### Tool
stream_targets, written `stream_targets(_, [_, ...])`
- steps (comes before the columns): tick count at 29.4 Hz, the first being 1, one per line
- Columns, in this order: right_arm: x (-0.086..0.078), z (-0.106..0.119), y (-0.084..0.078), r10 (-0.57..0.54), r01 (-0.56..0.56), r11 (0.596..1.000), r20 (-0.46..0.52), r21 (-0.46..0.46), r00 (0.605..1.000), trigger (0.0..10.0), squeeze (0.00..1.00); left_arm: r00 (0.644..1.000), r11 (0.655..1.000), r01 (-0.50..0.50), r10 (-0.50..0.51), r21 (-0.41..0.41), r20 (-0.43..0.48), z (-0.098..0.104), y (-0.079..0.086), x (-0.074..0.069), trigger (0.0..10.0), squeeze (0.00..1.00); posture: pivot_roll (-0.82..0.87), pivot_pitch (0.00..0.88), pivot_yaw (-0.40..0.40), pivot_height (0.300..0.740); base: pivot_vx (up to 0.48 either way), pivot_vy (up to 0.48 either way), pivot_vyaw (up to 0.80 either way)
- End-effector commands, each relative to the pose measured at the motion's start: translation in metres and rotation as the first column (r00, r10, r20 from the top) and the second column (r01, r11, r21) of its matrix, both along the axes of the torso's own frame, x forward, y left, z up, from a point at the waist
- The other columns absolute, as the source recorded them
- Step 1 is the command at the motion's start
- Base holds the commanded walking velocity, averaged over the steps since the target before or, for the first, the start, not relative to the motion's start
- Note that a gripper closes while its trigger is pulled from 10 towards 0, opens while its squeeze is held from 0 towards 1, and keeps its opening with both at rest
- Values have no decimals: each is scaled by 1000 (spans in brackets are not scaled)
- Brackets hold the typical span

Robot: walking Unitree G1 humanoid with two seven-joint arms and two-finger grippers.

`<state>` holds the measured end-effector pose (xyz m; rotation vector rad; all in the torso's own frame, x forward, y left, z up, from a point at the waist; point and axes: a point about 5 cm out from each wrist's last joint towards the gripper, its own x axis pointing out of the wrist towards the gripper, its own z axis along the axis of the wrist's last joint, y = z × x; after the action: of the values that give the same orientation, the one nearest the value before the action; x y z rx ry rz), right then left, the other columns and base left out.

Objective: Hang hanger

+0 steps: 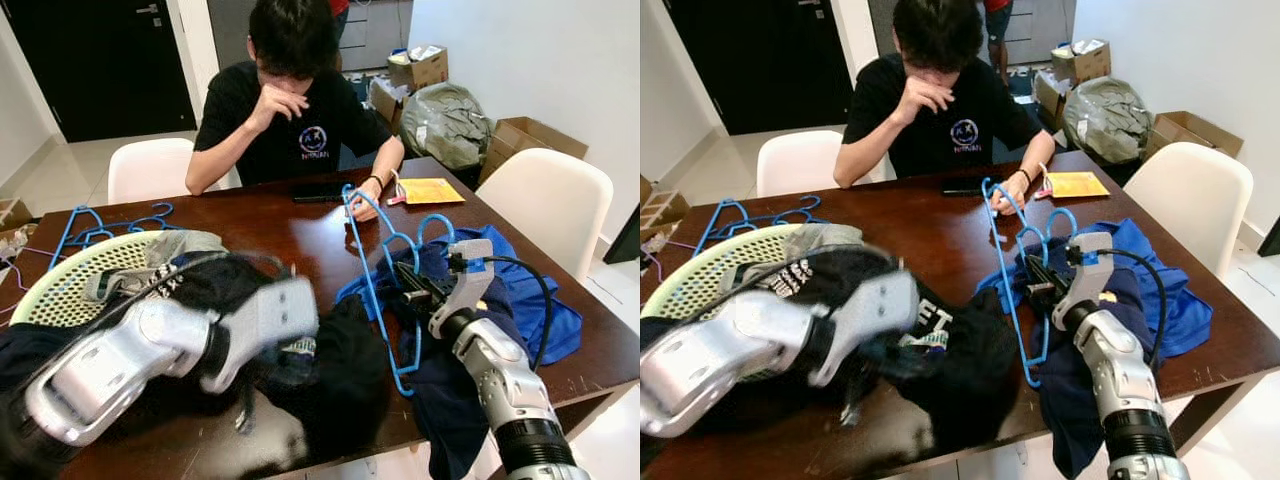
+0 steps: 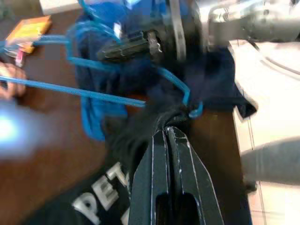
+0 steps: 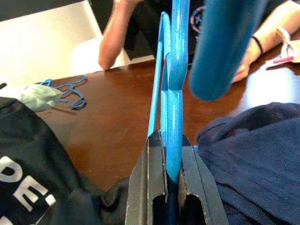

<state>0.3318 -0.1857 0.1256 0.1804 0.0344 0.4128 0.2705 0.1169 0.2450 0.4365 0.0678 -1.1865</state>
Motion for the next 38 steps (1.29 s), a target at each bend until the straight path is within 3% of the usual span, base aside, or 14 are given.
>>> stream_targets(1, [-4, -16, 0, -4, 3, 1000, -69, -6, 998, 10000, 0, 998, 998, -47, 48, -50, 32, 11, 9, 6, 0, 361, -5, 0, 36, 740, 0, 0, 0])
stream_targets(2, [-4, -16, 0, -4, 3, 1000, -69, -6, 998, 10000, 0, 998, 998, -47, 48, -50, 32, 11, 9, 6, 0, 361, -5, 0, 36, 740, 0, 0, 0])
stream_targets(3, [-4, -15, -1, -7, 6, 1000, -68, -3, 998, 10000, 0, 975, 972, -164, 186, -171, 123, 47, 37, 22, 0, 180, -5, 0, 38, 740, 0, 0, 0])
stream_targets(4, [-4, -15, -1, -7, 6, 1000, -68, -3, 998, 10000, 0, 975, 972, -164, 186, -171, 123, 47, 37, 22, 0, 180, -5, 0, 38, 740, 0, 0, 0])
stream_targets(5, [-4, -15, -1, -9, 9, 1000, -67, 0, 998, 10000, 0, 937, 926, -241, 300, -291, 178, 79, 62, 29, 0, 51, -2, 0, 39, 740, 0, 0, 0])
stream_targets(6, [-4, -15, -1, -9, 9, 1000, -67, 0, 998, 10000, 0, 937, 926, -241, 300, -291, 178, 79, 62, 29, 0, 51, -2, 0, 39, 740, 0, 0, 0])
stream_targets(7, [-5, -15, -2, -9, 10, 1000, -66, 2, 998, 10000, 0, 873, 849, -279, 419, -449, 249, 128, 95, 29, 0, 0, 13, 0, 37, 740, 0, 0, 0])
stream_targets(8, [-4, -15, -2, -9, 9, 1000, -66, 4, 998, 10000, 0, 823, 785, -271, 489, -557, 289, 163, 117, 22, 0, 0, 14, 0, 37, 740, 0, 0, 0])
stream_targets(9, [-4, -15, -2, -8, 8, 1000, -67, 4, 998, 10000, 0, 799, 754, -237, 510, -612, 318, 188, 130, 13, 0, 0, 22, 0, 34, 740, 0, 0, 0])
stream_targets(11, [-4, -15, -2, -7, 7, 1000, -67, 4, 998, 10000, 0, 788, 740, -212, 516, -638, 335, 202, 136, 6, 0, 0, 22, 0, 34, 740, 0, 0, 0])
stream_targets(14, [-3, -15, -1, -5, 5, 1000, -69, 3, 998, 10000, 0, 796, 757, -176, 486, -629, 362, 217, 137, 0, 0, 0, 34, 0, 36, 740, 0, 0, 0])
stream_targets(20, [-3, -14, 0, -7, 8, 1000, -68, 8, 998, 10000, 0, 835, 803, -161, 421, -574, 355, 217, 132, 5, 0, 0, 35, 0, 40, 740, 0, 0, 0])
stream_targets(31, [-4, -15, 0, -11, 12, 1000, -68, 15, 998, 10000, 0, 868, 794, -131, 381, -593, 319, 217, 118, 24, 0, 0, 32, 0, 39, 740, 0, 0, 0])
stream_targets(38, [-4, -16, 0, -8, 9, 1000, -73, 14, 997, 10000, 0, 882, 800, -68, 327, -596, 339, 220, 91, 28, 0, 0, 33, 0, 21, 740, 0, 0, 0])
